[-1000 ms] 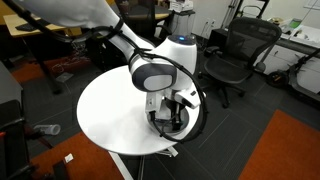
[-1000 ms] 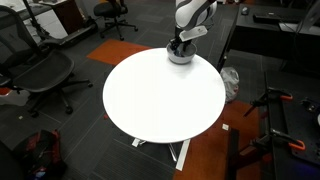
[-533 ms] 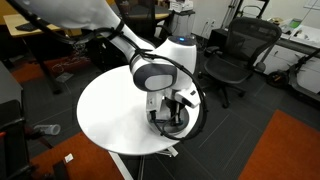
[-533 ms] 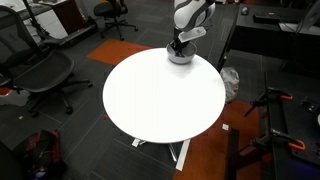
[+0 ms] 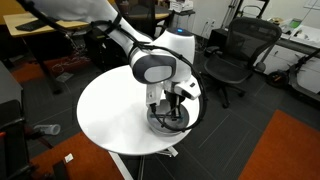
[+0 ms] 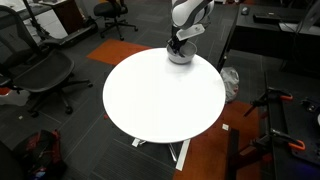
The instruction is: Remove the marker from the bowl and put it on the table
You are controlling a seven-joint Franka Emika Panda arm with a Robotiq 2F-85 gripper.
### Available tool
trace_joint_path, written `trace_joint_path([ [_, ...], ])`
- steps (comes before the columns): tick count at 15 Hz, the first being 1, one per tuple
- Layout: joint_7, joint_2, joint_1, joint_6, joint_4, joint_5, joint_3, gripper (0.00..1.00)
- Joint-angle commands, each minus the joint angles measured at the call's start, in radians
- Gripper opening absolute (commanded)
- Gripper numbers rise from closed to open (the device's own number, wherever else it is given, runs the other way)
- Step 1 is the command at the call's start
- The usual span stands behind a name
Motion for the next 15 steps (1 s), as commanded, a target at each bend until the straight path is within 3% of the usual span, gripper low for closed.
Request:
trace_joint_path([
  [1, 0.055, -0.100, 0.043, -0.017, -0.076, -0.046, -0.035, 0.05],
  [6, 0.091, -0.219, 0.076, -0.011, -0.163, -0.087, -0.050, 0.05],
  [15, 0.148, -0.447, 0.177, 0.049, -0.431, -0.167, -0.033, 0.05],
])
